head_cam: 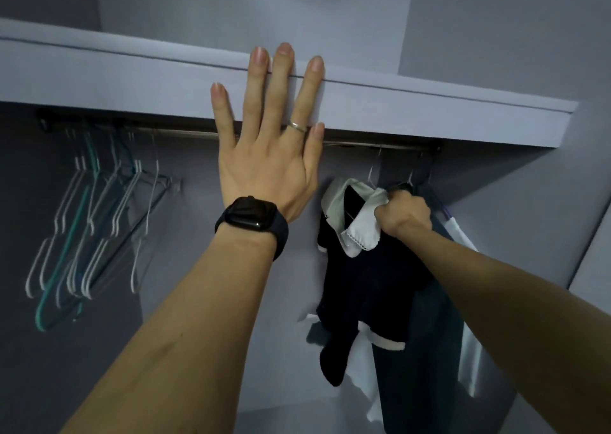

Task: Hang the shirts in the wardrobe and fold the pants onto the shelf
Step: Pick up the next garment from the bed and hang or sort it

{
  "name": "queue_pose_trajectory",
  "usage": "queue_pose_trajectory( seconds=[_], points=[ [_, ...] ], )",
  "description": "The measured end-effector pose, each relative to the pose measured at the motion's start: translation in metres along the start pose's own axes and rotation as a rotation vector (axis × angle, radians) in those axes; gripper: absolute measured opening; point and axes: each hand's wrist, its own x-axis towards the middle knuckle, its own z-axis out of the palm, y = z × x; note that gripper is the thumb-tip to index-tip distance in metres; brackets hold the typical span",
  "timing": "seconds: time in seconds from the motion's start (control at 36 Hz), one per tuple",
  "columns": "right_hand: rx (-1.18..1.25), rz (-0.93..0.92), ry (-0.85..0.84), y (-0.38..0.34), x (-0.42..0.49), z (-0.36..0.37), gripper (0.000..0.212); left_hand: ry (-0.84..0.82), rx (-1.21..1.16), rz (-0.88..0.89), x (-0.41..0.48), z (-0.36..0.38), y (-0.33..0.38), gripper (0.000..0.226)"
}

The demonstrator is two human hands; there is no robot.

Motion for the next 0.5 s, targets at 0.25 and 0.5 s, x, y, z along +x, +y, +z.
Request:
queue_pose_trajectory(
  seconds=[0.25,0.5],
  points=[
    [-0.073,0.018,-0.024,0.041,0.021,-0.025,0.039,-0.009,0.009,-0.015,0.001,0.001,0.002,0.056],
    [0.024,-0.056,-0.173,0.024,-0.042,-0.075,0.044,-0.227,-0.003,-0.075,0.006,-0.02,0.008,0.061]
  ],
)
